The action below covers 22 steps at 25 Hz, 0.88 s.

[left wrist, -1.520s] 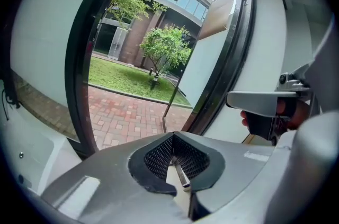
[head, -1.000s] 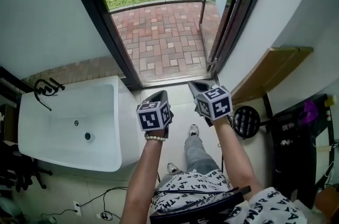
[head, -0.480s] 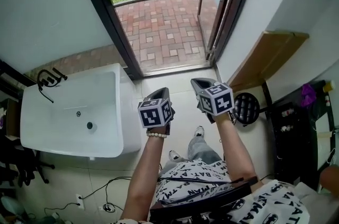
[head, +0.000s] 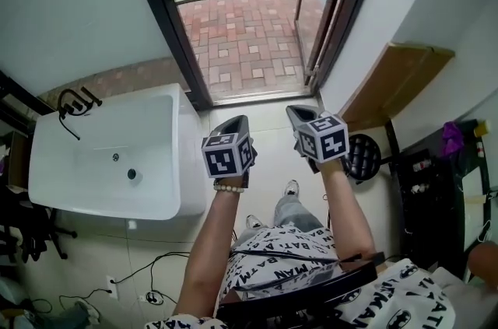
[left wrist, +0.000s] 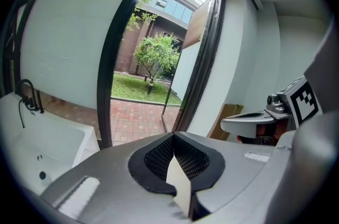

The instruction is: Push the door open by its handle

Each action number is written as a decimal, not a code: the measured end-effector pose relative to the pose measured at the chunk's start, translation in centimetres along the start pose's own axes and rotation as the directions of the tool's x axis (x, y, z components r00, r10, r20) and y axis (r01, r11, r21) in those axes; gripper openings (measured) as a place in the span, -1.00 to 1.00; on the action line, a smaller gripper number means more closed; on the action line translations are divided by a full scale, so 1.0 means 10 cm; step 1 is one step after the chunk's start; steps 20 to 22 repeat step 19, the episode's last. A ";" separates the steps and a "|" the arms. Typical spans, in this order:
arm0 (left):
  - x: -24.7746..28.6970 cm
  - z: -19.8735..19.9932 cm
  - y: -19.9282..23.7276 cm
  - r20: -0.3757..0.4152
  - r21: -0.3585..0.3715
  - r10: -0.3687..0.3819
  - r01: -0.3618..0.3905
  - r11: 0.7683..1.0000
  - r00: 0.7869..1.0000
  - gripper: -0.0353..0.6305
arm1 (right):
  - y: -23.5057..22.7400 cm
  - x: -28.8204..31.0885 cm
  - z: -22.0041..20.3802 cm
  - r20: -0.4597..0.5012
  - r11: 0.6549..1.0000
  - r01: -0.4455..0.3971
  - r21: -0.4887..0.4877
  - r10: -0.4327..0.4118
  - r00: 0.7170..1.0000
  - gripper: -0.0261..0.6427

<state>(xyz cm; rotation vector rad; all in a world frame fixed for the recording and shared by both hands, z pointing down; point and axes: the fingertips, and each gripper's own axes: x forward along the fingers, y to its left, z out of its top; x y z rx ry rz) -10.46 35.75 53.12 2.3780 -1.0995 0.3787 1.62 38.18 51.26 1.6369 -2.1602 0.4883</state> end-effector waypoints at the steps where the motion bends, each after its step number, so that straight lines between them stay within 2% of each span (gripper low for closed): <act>1: -0.02 0.00 0.00 0.001 0.001 0.002 -0.002 1.000 1.000 -0.93 | 0.02 0.00 -0.01 0.001 1.000 -0.003 0.001 0.003 1.000 -0.89; 22: -0.07 0.06 0.04 0.026 -0.004 0.003 -0.003 1.000 1.000 -0.93 | 0.10 0.05 0.01 0.008 1.000 -0.015 -0.009 0.015 1.000 -0.89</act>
